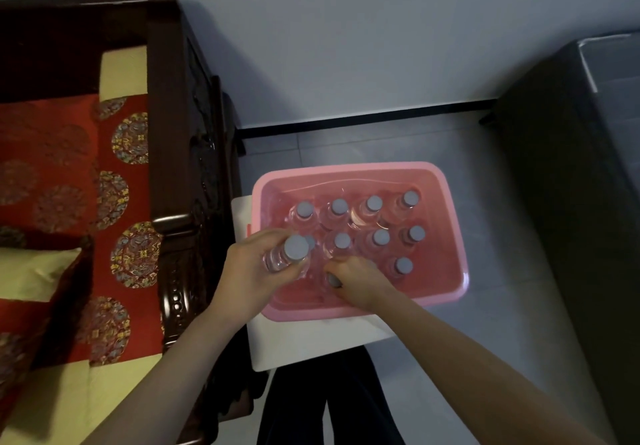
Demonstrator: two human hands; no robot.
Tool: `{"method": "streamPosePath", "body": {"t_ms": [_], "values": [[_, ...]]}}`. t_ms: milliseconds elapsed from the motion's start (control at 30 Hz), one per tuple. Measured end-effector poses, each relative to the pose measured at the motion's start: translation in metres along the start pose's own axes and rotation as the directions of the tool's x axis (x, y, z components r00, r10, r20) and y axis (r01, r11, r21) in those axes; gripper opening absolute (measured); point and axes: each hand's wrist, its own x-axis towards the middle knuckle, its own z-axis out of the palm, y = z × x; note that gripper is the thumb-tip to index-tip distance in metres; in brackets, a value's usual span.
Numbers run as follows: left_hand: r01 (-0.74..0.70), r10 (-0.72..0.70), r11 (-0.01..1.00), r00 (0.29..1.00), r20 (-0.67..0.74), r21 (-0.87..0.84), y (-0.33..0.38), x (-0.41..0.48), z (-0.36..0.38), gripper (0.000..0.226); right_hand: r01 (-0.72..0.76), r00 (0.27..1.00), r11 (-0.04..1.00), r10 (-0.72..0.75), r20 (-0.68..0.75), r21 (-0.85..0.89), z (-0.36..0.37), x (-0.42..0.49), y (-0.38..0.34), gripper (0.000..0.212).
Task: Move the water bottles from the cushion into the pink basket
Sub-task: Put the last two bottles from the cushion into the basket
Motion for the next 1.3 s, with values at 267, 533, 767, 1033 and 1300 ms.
{"method": "streamPosePath", "body": {"t_ms": [267,533,767,1033,1300], "values": [[0.012,-0.043,0.899,0.997,0.061,0.439,0.019,-0.004,0.011,0.029,0.006,1.000,1.000,-0.006,-0.008,-0.028,0.005,0.005,0.002,0.009],[0.037,-0.278,0.602,0.946,0.166,0.798,0.007,-0.010,0.036,0.009,0.001,1.000,0.998,0.000,-0.023,0.060,0.006,0.003,0.004,0.012],[0.040,-0.429,0.533,0.874,0.229,0.845,-0.014,-0.013,0.054,0.017,-0.006,0.998,0.999,0.008,-0.058,0.048,0.009,0.004,0.006,0.019],[-0.012,-0.486,0.496,0.825,0.288,0.868,-0.024,0.010,0.068,0.025,-0.004,0.987,0.997,0.016,-0.162,0.075,0.009,-0.003,0.005,0.020],[-0.011,-0.494,0.512,0.814,0.305,0.859,-0.034,0.021,0.071,0.023,-0.051,0.981,0.973,0.091,-0.169,0.225,0.006,-0.004,0.005,0.027]]}}
